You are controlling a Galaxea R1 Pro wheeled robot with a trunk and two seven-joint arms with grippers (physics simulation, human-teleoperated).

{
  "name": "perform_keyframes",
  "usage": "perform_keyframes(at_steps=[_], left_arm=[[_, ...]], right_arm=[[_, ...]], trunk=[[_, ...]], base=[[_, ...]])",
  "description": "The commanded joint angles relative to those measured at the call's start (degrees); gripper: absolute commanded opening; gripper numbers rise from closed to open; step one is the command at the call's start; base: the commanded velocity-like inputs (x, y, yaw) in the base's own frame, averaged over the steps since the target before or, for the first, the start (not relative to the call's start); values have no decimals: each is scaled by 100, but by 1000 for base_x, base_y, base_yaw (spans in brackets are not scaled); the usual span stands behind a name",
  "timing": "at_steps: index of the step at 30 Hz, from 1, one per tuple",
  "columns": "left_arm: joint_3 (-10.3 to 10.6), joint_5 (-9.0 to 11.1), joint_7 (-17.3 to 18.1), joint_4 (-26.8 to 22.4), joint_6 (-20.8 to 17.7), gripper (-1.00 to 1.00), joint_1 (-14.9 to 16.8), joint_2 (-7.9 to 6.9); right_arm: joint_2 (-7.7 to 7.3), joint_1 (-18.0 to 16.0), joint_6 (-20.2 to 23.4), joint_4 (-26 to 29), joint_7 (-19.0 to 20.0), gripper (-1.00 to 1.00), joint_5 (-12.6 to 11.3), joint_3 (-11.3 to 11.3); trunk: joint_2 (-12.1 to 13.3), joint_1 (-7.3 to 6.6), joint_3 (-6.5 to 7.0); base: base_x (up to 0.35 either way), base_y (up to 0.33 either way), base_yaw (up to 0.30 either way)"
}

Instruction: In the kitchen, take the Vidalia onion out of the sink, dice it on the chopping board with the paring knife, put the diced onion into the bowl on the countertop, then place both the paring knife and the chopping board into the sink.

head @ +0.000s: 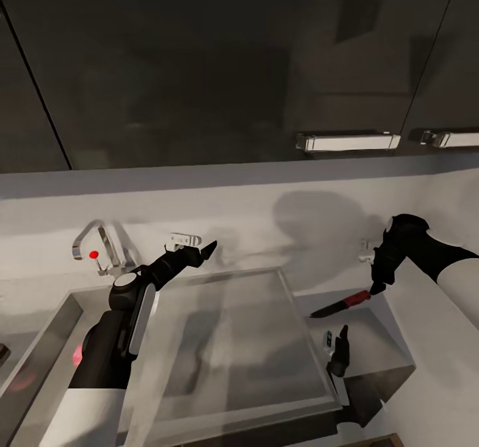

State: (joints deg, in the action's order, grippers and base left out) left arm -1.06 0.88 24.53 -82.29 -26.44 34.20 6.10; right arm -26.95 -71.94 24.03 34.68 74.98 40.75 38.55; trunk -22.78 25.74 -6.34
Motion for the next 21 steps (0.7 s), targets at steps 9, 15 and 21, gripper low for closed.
perform_keyframes(at_steps=[9,15,21], left_arm=[[-17,11,26,-6,-46,100,7,5],[-17,10,26,-6,-46,100,7,5],[-17,9,26,-6,-46,100,6,5]], right_arm=[[-7,-7,58,13,17,100,-6,30],[-8,-10,58,13,17,100,-6,30],[-9,-7,58,13,17,100,-6,31]], trunk=[[-13,4,-14],[-13,4,-14],[-13,4,-14]], base=[[67,-31,0],[19,-11,0],[3,-2,0]])
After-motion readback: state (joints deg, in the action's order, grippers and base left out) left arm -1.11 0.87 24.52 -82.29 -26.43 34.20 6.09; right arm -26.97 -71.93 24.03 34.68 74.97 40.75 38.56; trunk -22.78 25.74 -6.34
